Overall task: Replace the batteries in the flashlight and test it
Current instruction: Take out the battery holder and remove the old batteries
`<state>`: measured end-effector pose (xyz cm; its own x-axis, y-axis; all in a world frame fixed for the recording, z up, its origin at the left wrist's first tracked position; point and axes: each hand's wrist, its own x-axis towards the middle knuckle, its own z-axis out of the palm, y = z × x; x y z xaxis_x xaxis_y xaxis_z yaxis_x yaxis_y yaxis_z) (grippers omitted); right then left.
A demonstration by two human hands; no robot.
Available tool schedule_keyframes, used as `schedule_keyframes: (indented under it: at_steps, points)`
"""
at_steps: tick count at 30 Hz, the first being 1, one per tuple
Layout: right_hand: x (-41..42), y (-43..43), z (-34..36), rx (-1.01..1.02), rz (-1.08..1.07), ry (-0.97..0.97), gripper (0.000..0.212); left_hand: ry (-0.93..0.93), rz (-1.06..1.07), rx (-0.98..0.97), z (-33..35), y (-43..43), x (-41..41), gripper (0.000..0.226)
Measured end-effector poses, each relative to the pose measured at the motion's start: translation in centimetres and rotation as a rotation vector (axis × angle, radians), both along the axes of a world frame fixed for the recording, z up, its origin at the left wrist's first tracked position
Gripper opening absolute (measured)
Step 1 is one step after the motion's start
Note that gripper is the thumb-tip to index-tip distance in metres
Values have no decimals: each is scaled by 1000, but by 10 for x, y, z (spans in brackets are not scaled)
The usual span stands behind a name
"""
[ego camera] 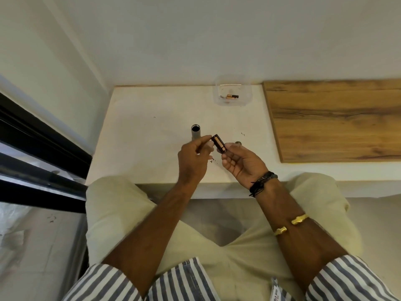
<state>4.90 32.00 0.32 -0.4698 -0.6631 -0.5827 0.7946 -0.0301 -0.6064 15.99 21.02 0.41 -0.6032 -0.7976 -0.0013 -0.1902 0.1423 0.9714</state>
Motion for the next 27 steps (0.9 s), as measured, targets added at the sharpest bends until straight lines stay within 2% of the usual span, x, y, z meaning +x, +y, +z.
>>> schedule_keyframes:
  at_steps: [3, 7, 10, 13, 18, 20, 24, 27]
  points:
    - [2, 1, 1, -5, 56, 65, 10, -15, -58, 15, 0, -1, -1, 32]
    - [1, 2, 1, 42, 76, 144, 16, -23, -263, 24, 1, -1, 0, 51]
    - [0, 4, 0, 93, 89, 202, 24, -38, -332, -1, 0, -4, -1, 61]
    - [-2, 4, 0, 121, 119, 241, 31, -57, -334, -26, 0, -9, -2, 58]
    - [0, 3, 2, 137, 136, 305, 27, -69, -356, -5, -2, -14, -1, 53]
    - [-2, 3, 3, 184, 102, 496, 32, -80, -347, 3, -3, -18, -1, 54]
    - [-8, 5, 6, 312, 146, 1010, 36, -133, -382, 8, -8, -20, 1, 59]
    - [-6, 7, 8, 383, 215, 1220, 32, -154, -388, -71, -13, -19, 2, 54]
